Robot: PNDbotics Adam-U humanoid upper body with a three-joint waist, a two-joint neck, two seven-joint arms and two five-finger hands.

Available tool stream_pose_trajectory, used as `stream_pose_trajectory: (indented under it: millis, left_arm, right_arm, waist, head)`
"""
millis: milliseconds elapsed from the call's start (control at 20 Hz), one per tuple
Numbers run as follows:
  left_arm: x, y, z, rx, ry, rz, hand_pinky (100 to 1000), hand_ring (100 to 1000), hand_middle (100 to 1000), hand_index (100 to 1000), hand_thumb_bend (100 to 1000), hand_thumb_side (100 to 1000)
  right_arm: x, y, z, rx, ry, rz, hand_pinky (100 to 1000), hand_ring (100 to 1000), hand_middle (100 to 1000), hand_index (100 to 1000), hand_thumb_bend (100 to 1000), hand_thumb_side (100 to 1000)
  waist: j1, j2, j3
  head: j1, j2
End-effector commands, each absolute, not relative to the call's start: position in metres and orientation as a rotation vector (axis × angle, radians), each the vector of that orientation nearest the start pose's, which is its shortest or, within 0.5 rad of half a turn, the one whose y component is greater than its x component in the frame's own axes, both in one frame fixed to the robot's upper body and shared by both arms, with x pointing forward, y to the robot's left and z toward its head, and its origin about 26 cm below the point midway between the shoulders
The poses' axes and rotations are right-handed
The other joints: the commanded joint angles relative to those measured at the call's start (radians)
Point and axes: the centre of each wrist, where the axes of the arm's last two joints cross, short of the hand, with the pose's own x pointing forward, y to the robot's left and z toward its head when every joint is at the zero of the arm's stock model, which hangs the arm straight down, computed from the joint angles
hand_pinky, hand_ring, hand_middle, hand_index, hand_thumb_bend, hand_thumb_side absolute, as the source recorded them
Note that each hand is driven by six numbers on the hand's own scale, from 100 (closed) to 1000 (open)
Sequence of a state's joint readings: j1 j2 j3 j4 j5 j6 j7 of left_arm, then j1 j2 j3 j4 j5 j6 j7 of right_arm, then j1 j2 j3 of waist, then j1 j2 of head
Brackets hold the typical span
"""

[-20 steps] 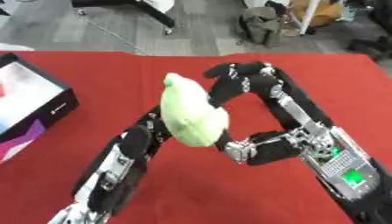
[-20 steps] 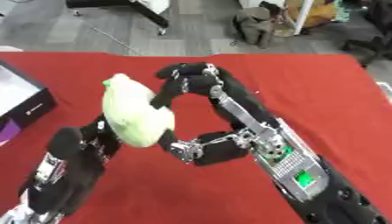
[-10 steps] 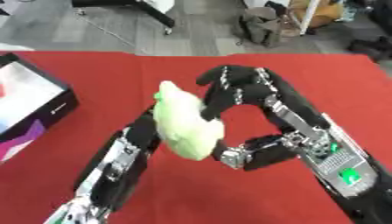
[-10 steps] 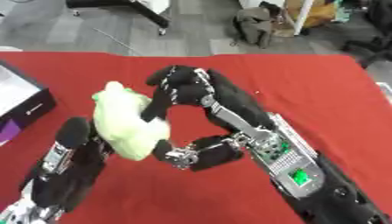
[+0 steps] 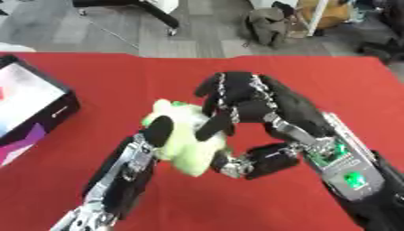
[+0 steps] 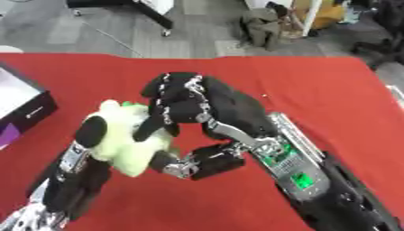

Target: Pick up the objects with one hand, pass them to the other hand, and then place them into the box on the other side of the table.

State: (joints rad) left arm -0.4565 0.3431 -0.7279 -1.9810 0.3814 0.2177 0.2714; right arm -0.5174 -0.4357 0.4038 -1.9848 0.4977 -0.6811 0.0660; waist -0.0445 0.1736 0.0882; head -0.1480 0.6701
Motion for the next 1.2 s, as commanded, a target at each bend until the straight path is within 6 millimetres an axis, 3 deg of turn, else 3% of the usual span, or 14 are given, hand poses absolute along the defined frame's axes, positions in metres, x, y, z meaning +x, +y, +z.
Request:
stream_pose_trajectory:
  millis: [50,300,400,450,600,750,1000,1200]
  left_arm:
    - [0.250,0.089,0.167,-0.549,-1.835,-0.668,1000,937,963,660,468,770]
    - [0.250,0.088,0.167,-0.498,-1.836,-0.686,1000,866,879,587,313,631]
    - [0.250,0.088,0.167,-0.478,-1.831,-0.665,1000,824,826,533,201,582]
    - [0.250,0.088,0.167,-0.471,-1.830,-0.649,990,773,763,460,100,535]
    - [0.250,0.089,0.168,-0.428,-1.820,-0.565,953,702,671,380,100,535]
    - [0.250,0.089,0.167,-0.394,-1.799,-0.488,948,687,640,363,100,558]
    - [0.250,0.089,0.167,-0.391,-1.791,-0.423,968,680,627,361,100,545]
    - [0.251,0.092,0.166,-0.388,-1.795,-0.391,974,683,629,365,100,549]
  right_arm:
    - [0.296,-0.163,0.225,0.117,2.594,-1.425,687,548,274,340,100,100]
    - [0.296,-0.161,0.227,0.157,2.538,-1.418,671,548,232,347,100,100]
    - [0.295,-0.160,0.228,0.171,2.520,-1.409,666,547,218,350,100,100]
    - [0.295,-0.160,0.228,0.177,2.512,-1.405,661,549,224,353,100,100]
    - [0.295,-0.160,0.228,0.189,2.485,-1.385,656,555,235,374,100,100]
    - [0.295,-0.160,0.228,0.192,2.454,-1.373,661,574,270,416,100,100]
    - [0.295,-0.162,0.224,0.159,2.464,-1.319,668,587,309,519,241,100]
    - [0.297,-0.170,0.224,0.166,2.517,-1.224,677,621,423,640,369,138]
  waist:
    - [0.001,-0.018,0.001]
    - [0.000,-0.019,0.000]
    - [0.000,-0.019,0.000]
    - [0.000,-0.019,0.000]
    - [0.000,-0.020,-0.001]
    - [0.001,-0.019,-0.003]
    - [0.002,-0.018,-0.005]
    - [0.002,-0.017,-0.006]
  head:
    - [-0.004,-0.007]
    - [-0.003,-0.004]
    - [-0.003,-0.003]
    - [-0.003,-0.002]
    - [-0.002,0.000]
    - [-0.002,0.000]
    - [0.000,0.002]
    - [0.002,0.001]
